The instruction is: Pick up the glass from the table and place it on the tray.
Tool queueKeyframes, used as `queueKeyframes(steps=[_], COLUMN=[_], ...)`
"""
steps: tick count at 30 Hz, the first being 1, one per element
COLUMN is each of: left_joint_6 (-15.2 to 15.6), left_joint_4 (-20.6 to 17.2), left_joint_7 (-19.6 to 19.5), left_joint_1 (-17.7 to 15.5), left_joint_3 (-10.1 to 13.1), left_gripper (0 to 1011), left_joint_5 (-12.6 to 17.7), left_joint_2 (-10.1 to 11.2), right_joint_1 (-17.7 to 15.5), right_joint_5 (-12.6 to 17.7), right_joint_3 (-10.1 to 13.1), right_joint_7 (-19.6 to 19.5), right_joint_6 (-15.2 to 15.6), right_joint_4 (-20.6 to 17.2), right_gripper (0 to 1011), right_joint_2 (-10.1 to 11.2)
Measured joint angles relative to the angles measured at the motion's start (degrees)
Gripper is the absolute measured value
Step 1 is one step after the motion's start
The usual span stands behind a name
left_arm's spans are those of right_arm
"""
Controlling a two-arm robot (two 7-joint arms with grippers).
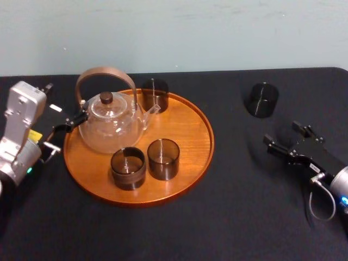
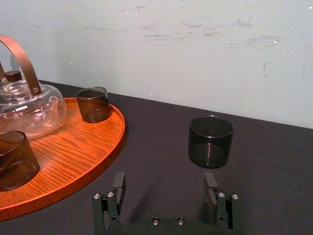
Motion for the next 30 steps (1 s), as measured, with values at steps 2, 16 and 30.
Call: queueKeyframes(steps=[2,16,30], left_joint_6=[0.00,0.00,0.00], left_joint_4=[0.00,0.00,0.00], left_joint_7=[0.00,0.00,0.00], left_joint_1=[0.00,0.00,0.00], left_joint_3=[0.00,0.00,0.00], left_gripper=[1009,1009,1010], left_joint_5=[0.00,0.00,0.00], left_joint_2=[0.00,0.00,0.00], right_joint_1=[-0.02,2.43,7.44], right_joint_5=[0.02,-0.57,-2.37], right_joint_3=[0.17,-0.32,-1.63], right_joint_7=[0.00,-0.06,-0.37], right_joint_6=[0.02,0.70,1.79], right_joint_4=[0.12,2.49,7.10], right_gripper=[1002,1002,1002], right_joint_2=[-0.10,-1.18,-2.39])
